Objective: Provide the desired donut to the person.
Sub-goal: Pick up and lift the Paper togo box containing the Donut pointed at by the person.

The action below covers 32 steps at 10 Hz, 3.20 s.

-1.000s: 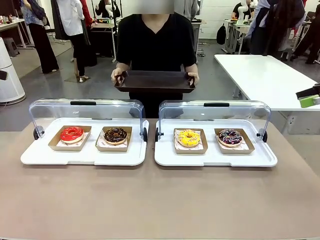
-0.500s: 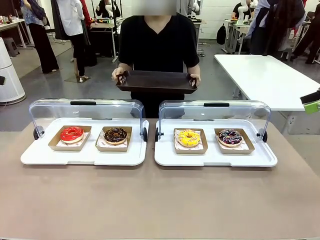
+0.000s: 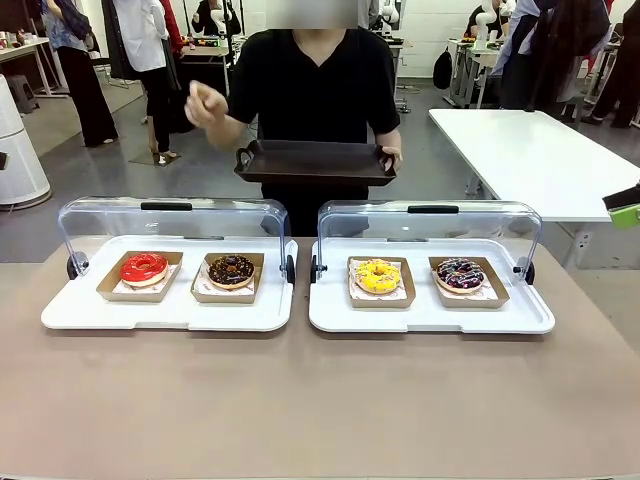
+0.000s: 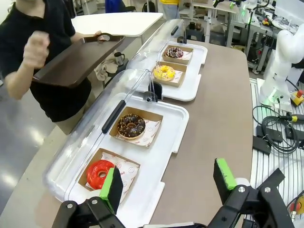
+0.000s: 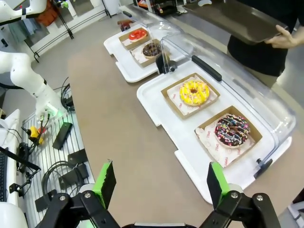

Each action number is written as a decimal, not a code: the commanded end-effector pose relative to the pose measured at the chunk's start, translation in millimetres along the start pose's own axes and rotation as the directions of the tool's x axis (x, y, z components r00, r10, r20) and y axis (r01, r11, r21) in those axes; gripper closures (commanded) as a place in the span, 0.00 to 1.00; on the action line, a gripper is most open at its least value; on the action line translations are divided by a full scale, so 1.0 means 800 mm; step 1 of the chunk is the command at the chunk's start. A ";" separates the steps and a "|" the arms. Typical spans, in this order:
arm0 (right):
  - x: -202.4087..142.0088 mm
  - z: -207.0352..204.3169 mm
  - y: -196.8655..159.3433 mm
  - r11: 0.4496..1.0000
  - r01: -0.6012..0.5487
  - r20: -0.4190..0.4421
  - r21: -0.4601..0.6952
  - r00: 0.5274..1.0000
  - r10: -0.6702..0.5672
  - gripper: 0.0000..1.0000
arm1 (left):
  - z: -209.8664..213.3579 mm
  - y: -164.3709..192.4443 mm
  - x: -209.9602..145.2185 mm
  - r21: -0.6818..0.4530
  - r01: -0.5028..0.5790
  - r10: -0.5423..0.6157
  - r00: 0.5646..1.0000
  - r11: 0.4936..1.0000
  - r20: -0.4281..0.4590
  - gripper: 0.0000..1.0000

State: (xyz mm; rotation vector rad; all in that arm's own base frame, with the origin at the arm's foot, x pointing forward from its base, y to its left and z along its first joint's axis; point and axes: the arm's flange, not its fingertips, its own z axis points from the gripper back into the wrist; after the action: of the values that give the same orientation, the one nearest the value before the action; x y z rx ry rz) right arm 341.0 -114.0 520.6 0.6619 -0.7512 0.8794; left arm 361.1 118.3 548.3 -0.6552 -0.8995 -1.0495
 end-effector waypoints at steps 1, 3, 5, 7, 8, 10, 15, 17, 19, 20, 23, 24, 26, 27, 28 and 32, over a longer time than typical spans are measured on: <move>0.002 0.000 -0.002 1.000 -0.008 0.025 0.010 1.000 0.008 0.00 | 0.003 0.004 0.001 -0.003 0.010 -0.010 1.000 1.000 0.026 0.00; 0.002 0.000 -0.002 1.000 -0.008 0.025 0.010 1.000 0.008 0.00 | 0.003 0.004 0.001 -0.003 0.010 -0.010 1.000 1.000 0.026 0.00; 0.002 0.000 -0.002 1.000 -0.008 0.025 0.010 1.000 0.008 0.00 | 0.003 0.004 0.001 -0.003 0.010 -0.010 1.000 1.000 0.026 0.00; 0.002 0.000 -0.002 1.000 -0.008 0.025 0.010 1.000 0.008 0.00 | 0.003 0.004 0.001 -0.003 0.010 -0.010 1.000 1.000 0.026 0.00; 0.002 0.000 -0.002 1.000 -0.008 0.025 0.010 1.000 0.008 0.00 | 0.003 0.004 0.001 -0.003 0.010 -0.010 1.000 1.000 0.026 0.00; 0.002 0.000 -0.002 1.000 -0.008 0.025 0.010 1.000 0.008 0.00 | 0.003 0.004 0.001 -0.003 0.010 -0.010 1.000 1.000 0.026 0.00; 0.002 0.000 -0.002 1.000 -0.008 0.025 0.010 1.000 0.008 0.00 | -0.041 -0.023 0.038 -0.061 0.115 -0.127 0.957 0.992 -0.263 0.00; 0.002 0.000 -0.002 1.000 -0.008 0.025 0.010 1.000 0.008 0.00 | -0.125 -0.044 0.074 -0.142 0.214 -0.257 0.820 0.966 -0.512 0.00; 0.002 0.000 -0.002 1.000 -0.008 0.025 0.010 1.000 0.008 0.00 | -0.207 -0.053 0.084 -0.219 0.261 -0.341 0.703 0.940 -0.624 0.00; 0.002 0.000 -0.002 1.000 -0.008 0.025 0.010 1.000 0.008 0.00 | -0.251 -0.056 0.083 -0.246 0.268 -0.363 0.661 0.932 -0.657 0.00; 0.002 0.000 -0.002 1.000 -0.008 0.025 0.010 1.000 0.008 0.00 | -0.349 -0.035 0.059 -0.261 0.287 -0.381 0.544 0.922 -0.747 0.00; 0.002 0.000 -0.002 1.000 -0.008 0.025 0.010 1.000 0.008 0.00 | -0.371 -0.029 0.050 -0.252 0.306 -0.385 0.541 0.918 -0.748 0.00; 0.002 0.000 -0.002 1.000 -0.008 0.025 0.010 1.000 0.008 0.00 | -0.395 -0.017 0.033 -0.235 0.311 -0.374 0.536 0.921 -0.757 0.00; 0.002 0.000 -0.002 1.000 -0.008 0.025 0.010 1.000 0.008 0.00 | -0.394 -0.012 0.032 -0.216 0.313 -0.362 0.554 0.925 -0.750 0.00; 0.002 0.000 -0.002 1.000 -0.008 0.025 0.010 1.000 0.008 0.00 | -0.390 -0.023 0.027 -0.268 0.311 -0.402 0.543 0.912 -0.737 0.00; 0.002 0.000 -0.002 1.000 -0.008 0.025 0.010 1.000 0.008 0.00 | -0.390 -0.023 0.027 -0.268 0.311 -0.402 0.543 0.912 -0.737 0.00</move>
State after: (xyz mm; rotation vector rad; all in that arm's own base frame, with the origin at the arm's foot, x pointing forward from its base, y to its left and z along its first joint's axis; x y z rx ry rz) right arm 340.9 -112.6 521.6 0.6597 -0.7463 0.8802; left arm 448.7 -154.5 411.5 -0.0205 -0.1868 -1.5848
